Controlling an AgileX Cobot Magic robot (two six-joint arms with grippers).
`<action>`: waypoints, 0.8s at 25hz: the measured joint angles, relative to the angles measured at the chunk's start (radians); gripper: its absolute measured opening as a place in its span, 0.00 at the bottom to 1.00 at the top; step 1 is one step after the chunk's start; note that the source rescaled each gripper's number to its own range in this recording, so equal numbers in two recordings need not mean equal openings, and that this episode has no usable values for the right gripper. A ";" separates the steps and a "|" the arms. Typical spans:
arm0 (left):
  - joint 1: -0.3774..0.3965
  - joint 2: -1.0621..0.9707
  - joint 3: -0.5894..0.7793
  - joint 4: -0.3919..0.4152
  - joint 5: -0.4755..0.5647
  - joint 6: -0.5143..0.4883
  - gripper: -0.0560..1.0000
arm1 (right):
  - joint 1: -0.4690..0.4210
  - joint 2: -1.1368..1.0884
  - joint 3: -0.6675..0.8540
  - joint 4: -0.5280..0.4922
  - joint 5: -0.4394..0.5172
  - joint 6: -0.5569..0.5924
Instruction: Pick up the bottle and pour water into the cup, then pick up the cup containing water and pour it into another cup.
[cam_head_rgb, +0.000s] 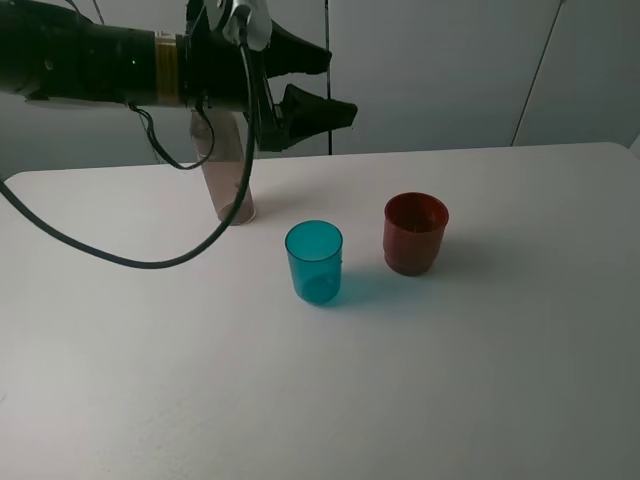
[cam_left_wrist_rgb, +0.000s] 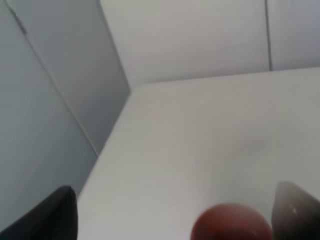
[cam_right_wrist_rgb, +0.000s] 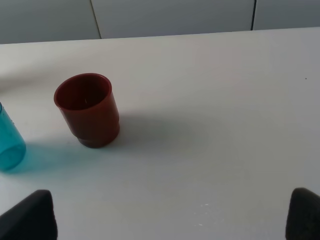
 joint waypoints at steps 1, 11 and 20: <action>-0.015 -0.033 0.005 -0.027 0.044 0.000 0.97 | 0.000 0.000 0.000 0.000 0.000 0.000; -0.168 -0.294 0.029 -0.616 0.862 0.425 0.97 | 0.000 0.000 0.000 0.000 0.000 0.000; -0.187 -0.446 0.034 -0.832 1.406 0.564 0.97 | 0.000 0.000 0.000 0.000 0.000 0.000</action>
